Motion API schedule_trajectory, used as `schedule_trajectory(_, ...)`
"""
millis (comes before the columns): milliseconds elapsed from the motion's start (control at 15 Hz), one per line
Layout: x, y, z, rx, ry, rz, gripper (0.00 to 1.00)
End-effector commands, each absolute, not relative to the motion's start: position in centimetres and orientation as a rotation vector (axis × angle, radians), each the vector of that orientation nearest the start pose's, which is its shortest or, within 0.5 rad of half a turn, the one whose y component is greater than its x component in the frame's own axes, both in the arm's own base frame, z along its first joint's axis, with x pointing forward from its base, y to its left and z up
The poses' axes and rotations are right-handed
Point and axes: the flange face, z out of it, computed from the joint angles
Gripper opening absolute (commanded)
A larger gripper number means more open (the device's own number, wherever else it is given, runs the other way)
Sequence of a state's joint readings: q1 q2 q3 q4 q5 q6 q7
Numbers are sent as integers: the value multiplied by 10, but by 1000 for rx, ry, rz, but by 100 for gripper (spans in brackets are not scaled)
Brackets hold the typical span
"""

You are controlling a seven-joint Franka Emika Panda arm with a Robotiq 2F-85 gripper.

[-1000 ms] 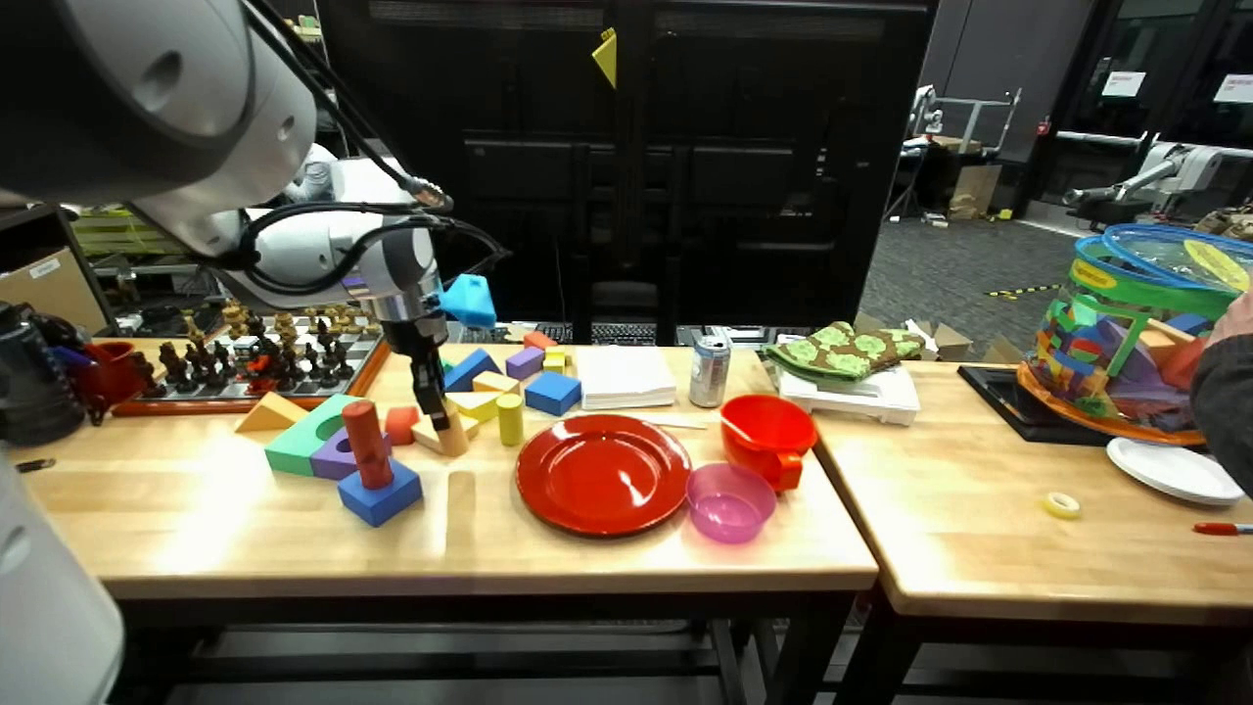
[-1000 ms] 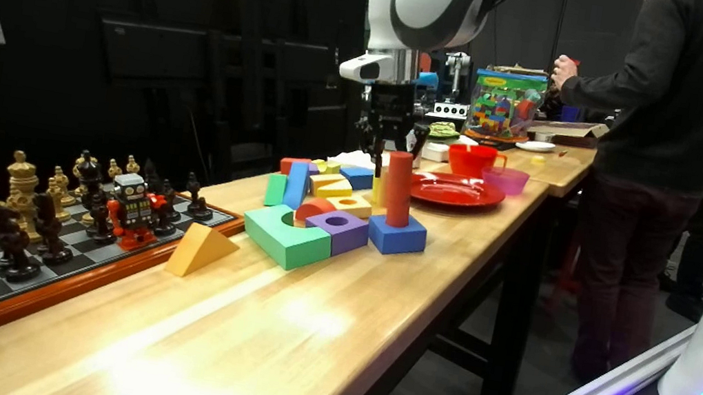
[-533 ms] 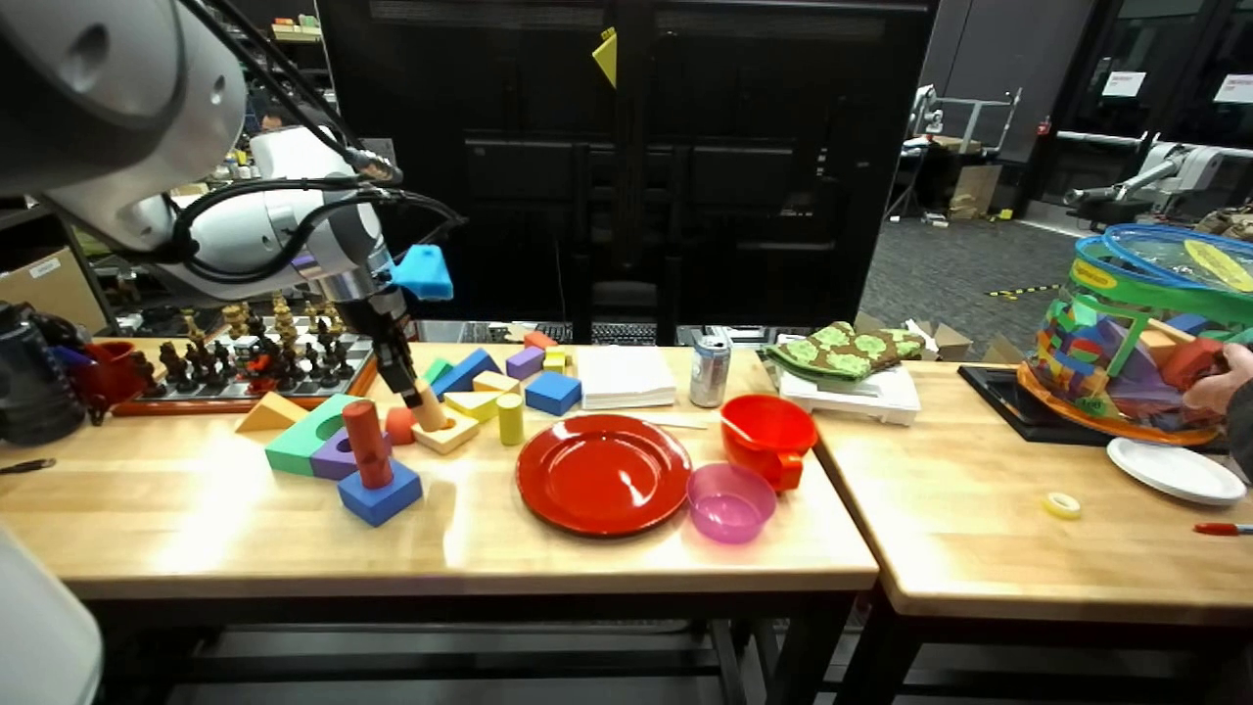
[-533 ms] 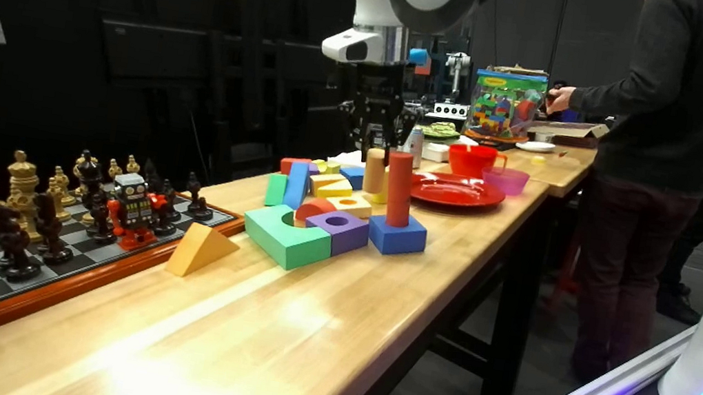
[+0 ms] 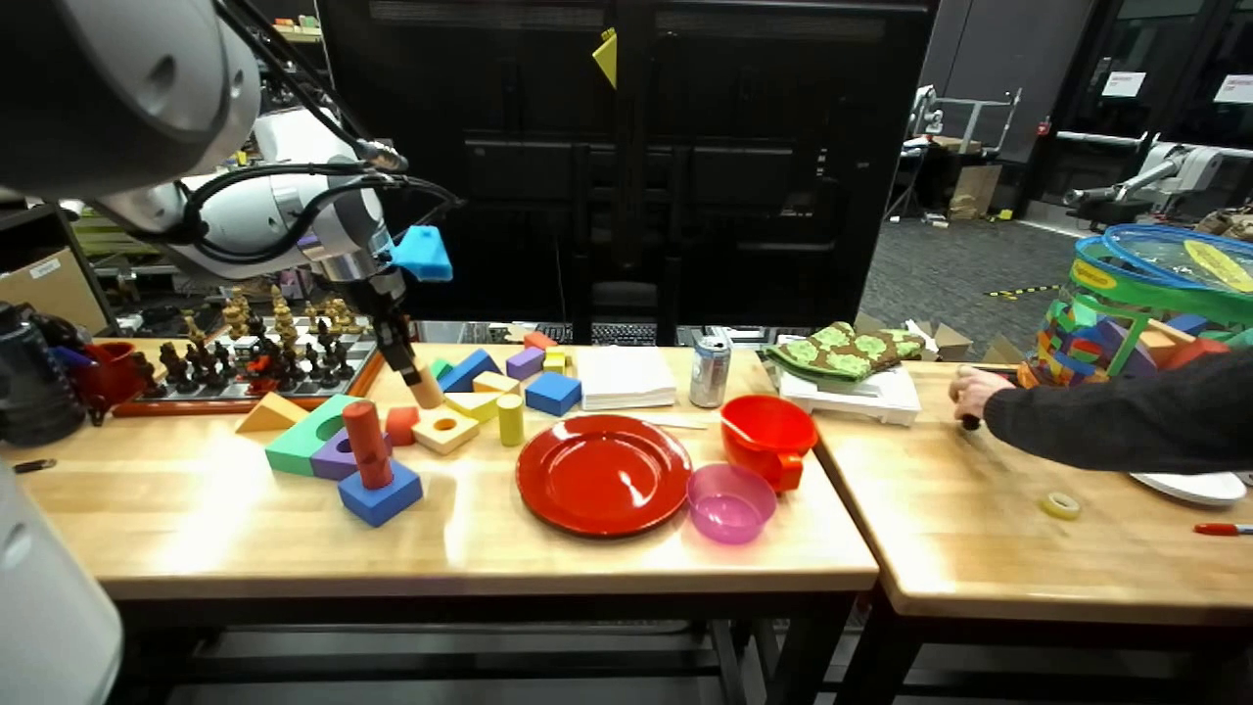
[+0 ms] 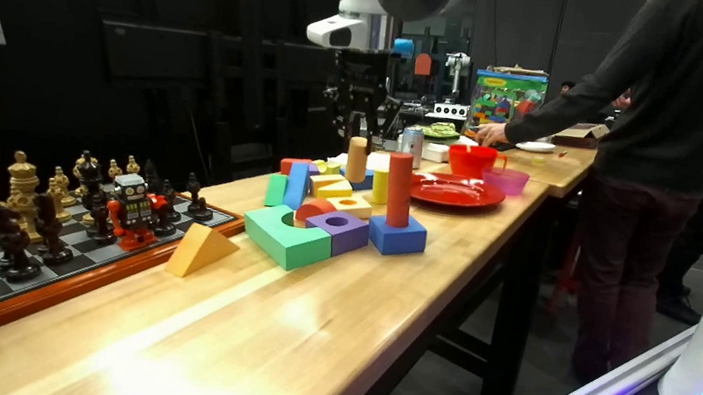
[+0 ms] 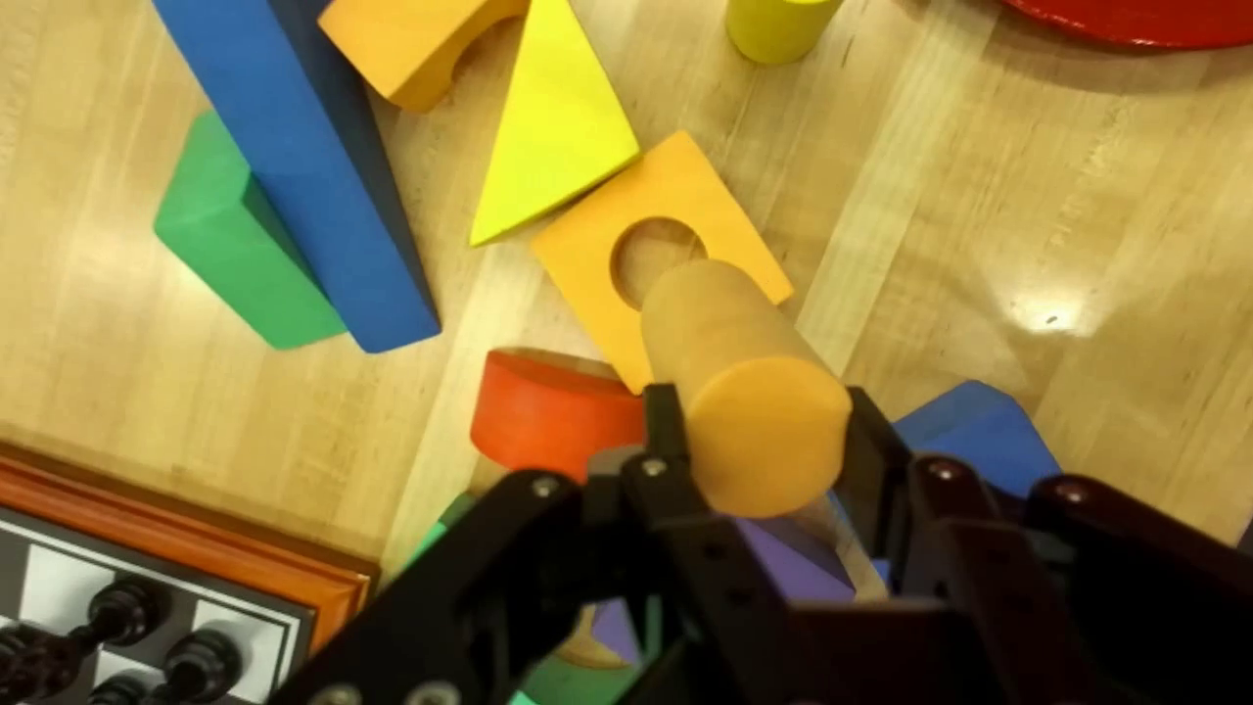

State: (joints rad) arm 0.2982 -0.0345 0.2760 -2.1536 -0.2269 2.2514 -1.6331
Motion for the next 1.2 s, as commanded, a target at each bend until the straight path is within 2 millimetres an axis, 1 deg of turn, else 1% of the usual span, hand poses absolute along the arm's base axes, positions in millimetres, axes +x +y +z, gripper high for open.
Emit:
schedule_trajectory(0,475,303,430,1144,2663,26,15)
schedule_trajectory(133,482,307,427,1180,2650,35,15)
schedule_trajectory(400,492,308,416,1296,2619,52,15)
schedule_trajectory(733,495,302,404,1411,2586,67,15)
schedule_trajectory(1133,497,294,403,1478,2548,107,15)
